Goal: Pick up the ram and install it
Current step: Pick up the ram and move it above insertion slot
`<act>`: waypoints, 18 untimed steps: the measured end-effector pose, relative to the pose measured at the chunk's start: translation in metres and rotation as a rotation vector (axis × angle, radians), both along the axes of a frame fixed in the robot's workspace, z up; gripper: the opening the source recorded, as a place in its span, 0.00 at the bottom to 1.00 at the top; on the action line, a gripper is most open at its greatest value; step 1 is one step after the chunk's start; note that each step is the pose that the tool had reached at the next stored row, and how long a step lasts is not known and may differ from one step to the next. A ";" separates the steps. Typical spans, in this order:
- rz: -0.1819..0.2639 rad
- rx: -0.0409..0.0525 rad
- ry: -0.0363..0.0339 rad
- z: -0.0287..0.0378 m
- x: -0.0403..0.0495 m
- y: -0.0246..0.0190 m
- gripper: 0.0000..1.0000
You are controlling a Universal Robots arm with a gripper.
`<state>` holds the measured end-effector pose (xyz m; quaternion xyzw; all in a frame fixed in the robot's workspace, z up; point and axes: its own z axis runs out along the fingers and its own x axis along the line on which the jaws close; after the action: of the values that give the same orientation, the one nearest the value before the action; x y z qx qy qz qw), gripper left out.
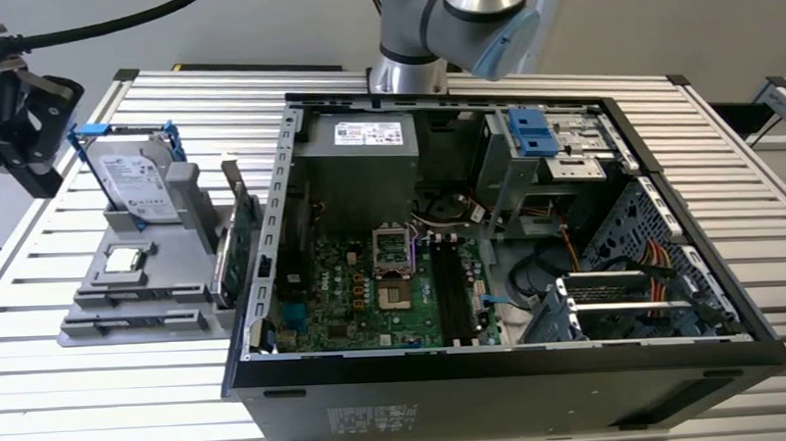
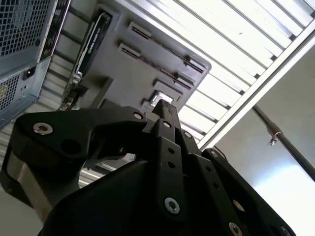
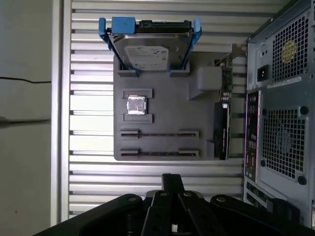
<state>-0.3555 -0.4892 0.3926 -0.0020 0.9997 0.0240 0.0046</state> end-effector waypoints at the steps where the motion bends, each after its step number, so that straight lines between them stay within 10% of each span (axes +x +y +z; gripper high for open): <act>1: 0.000 0.0000 0.0000 0.0000 0.0001 -0.0011 0.00; 18: -0.001 0.0000 0.0000 0.0000 0.0005 -0.0152 0.00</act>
<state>-0.3551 -0.5044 0.3926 -0.0014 0.9997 0.0240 0.0046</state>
